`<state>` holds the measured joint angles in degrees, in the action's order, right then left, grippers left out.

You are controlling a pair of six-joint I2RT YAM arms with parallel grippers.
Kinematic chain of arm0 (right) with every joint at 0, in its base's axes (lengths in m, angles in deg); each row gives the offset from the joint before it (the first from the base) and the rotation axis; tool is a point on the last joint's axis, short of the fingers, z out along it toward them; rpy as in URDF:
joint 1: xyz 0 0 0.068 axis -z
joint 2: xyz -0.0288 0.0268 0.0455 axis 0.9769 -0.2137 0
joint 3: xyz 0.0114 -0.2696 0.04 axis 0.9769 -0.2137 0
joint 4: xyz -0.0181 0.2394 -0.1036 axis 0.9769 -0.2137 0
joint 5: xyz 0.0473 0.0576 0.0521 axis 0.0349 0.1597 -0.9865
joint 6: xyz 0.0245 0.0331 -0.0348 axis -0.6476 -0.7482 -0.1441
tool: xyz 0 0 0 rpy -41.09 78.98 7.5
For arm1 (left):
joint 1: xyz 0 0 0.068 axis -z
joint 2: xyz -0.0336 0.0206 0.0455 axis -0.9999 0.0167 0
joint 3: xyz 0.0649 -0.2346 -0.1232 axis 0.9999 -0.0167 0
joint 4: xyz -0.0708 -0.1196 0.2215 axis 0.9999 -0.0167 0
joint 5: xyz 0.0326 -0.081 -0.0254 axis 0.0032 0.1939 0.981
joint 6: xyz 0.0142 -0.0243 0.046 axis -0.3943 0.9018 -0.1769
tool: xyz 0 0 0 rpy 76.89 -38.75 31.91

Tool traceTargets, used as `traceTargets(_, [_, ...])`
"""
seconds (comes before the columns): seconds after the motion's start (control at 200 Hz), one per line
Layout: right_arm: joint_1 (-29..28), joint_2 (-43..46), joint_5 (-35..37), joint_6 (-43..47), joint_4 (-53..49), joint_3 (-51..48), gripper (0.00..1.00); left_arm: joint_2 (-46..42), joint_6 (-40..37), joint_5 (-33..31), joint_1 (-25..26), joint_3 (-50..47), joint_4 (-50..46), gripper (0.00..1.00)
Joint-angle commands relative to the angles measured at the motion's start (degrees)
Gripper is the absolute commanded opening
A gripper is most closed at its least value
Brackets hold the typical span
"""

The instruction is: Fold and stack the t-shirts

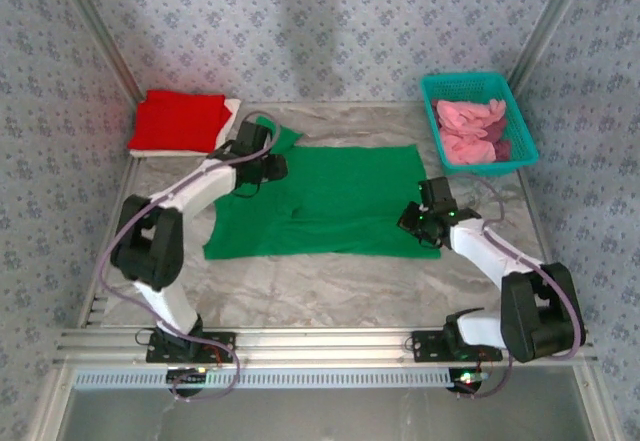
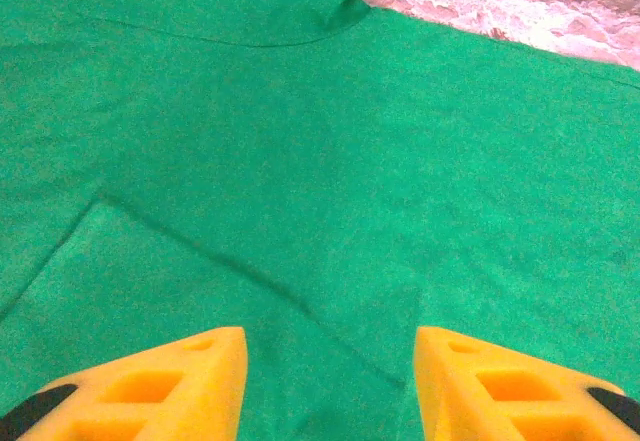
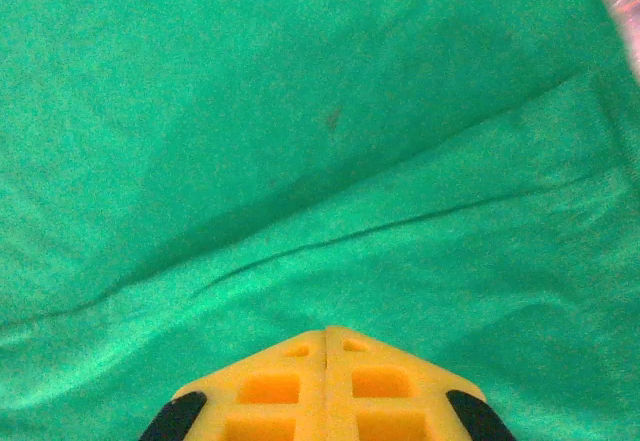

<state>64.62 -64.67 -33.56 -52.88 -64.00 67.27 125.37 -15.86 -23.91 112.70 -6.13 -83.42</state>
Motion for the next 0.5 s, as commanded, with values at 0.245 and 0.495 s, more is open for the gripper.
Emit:
traceTargets(0.245, [8.25,-6.6,-3.75,7.98,-4.6,7.06,0.0,-4.73,1.28,-1.38,-2.51,-14.72,4.17,0.43])
traceTargets(0.495, [8.85,-12.21,-1.18,6.21,-3.73,6.05,0.0,-2.29,5.28,0.67,-7.55,-22.7,10.55,0.43])
